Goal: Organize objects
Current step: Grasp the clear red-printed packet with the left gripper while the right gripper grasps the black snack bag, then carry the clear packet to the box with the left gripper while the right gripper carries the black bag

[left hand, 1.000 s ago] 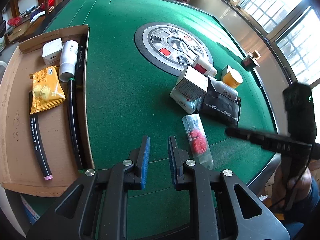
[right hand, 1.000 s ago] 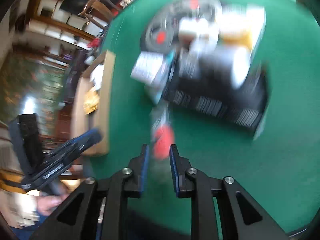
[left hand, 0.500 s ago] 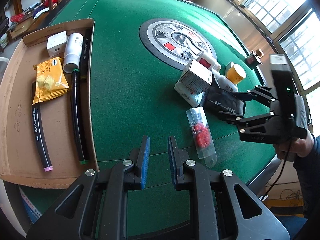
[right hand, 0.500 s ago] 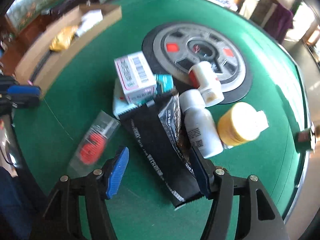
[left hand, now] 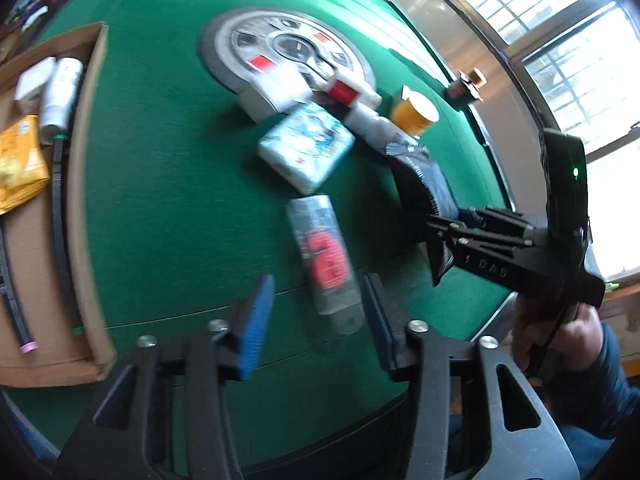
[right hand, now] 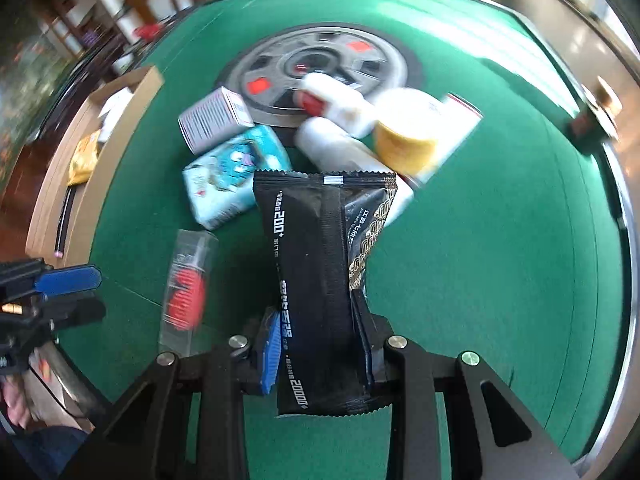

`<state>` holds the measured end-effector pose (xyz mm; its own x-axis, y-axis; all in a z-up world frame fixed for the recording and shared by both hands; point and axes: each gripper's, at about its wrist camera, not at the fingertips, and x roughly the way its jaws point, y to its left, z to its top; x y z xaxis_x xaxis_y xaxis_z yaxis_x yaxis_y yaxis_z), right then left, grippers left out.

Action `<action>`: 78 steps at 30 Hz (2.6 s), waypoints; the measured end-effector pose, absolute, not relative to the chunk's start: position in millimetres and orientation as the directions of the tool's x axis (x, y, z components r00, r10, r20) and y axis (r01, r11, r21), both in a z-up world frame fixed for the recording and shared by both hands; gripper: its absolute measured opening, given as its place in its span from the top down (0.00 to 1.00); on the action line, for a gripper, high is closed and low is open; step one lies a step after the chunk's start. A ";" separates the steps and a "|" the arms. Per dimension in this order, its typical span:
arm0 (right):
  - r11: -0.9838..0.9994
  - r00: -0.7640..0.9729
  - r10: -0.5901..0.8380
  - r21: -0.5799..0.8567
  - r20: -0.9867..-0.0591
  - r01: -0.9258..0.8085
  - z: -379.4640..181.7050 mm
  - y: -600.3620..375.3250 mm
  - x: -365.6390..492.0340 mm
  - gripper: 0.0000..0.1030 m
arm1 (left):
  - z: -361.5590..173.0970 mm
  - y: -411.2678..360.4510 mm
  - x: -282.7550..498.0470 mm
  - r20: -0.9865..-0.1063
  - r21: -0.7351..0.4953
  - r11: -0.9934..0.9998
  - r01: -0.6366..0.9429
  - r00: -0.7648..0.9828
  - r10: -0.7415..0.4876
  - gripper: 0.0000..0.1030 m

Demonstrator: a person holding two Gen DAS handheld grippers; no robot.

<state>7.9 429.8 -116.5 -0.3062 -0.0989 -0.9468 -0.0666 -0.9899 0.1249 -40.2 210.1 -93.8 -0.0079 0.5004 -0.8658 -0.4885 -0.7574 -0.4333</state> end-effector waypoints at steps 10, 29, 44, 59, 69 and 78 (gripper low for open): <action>-0.978 -0.314 -0.131 0.174 -0.940 -0.112 -127.5 437.7 27.7 0.66 | -119.5 262.0 -41.2 -0.934 -0.318 -0.815 -0.484 0.013 0.357 0.55; -0.979 -0.361 -0.139 0.184 -0.922 -0.092 -122.7 419.9 32.4 0.70 | -98.6 229.6 -21.9 -0.895 -0.085 -0.810 -0.581 -0.313 0.318 0.74; -0.976 -0.355 -0.194 0.215 -0.914 -0.022 -111.2 382.0 25.4 0.76 | -77.6 198.4 -28.0 -0.858 -0.051 -0.837 -0.545 -0.404 0.316 0.74; -0.999 -0.326 -0.027 0.012 -0.945 0.047 -123.9 351.4 11.9 0.74 | -77.6 180.6 -31.8 -0.849 -0.066 -0.847 -0.528 -0.416 0.325 0.74; -0.998 -0.355 -0.062 0.066 -0.933 0.002 -122.6 363.8 14.2 0.78 | -71.8 176.3 -28.0 -0.841 -0.075 -0.849 -0.523 -0.424 0.336 0.74; -0.982 -0.371 -0.156 0.185 -0.915 -0.044 -107.4 369.4 22.3 0.80 | -64.6 165.6 -25.1 -0.830 -0.084 -0.860 -0.504 -0.442 0.341 0.74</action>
